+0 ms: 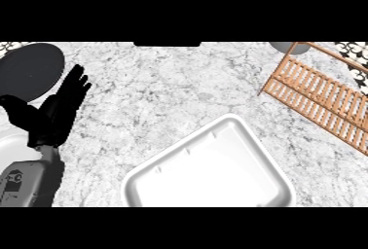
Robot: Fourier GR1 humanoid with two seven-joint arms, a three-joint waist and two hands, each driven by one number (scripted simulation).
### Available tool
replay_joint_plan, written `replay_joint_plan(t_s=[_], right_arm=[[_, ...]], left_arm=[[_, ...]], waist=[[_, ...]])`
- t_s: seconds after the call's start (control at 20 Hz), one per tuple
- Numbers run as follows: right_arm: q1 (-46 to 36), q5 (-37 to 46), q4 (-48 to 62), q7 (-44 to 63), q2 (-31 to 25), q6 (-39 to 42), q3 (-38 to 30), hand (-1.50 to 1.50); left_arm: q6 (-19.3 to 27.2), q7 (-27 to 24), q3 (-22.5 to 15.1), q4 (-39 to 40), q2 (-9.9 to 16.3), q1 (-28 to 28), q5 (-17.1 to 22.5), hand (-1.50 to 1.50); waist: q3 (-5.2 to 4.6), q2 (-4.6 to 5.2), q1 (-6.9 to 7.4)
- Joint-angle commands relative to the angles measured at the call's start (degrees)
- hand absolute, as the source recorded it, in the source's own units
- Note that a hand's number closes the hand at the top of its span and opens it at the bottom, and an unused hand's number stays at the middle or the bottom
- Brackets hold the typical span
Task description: Pick the squash from the tray and place it in the tiered shelf
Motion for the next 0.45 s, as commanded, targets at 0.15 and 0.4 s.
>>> replay_joint_plan(t_s=[0.15,0.4], right_arm=[[3.42,-1.46,-1.68,-10.57,-1.30,10.47,-0.83,-1.50],[7.13,-1.25,-5.81,-14.94,-1.90,11.26,0.19,-1.50]], left_arm=[[-0.24,-0.51,0.70,0.11,0.29,0.66,0.29,0.00],[0.05,-0.74,0.75,-0.21,-0.19,1.41,0.35,0.00]], waist=[[0.35,0.00,-0.62],[0.28,-0.33,-1.49]])
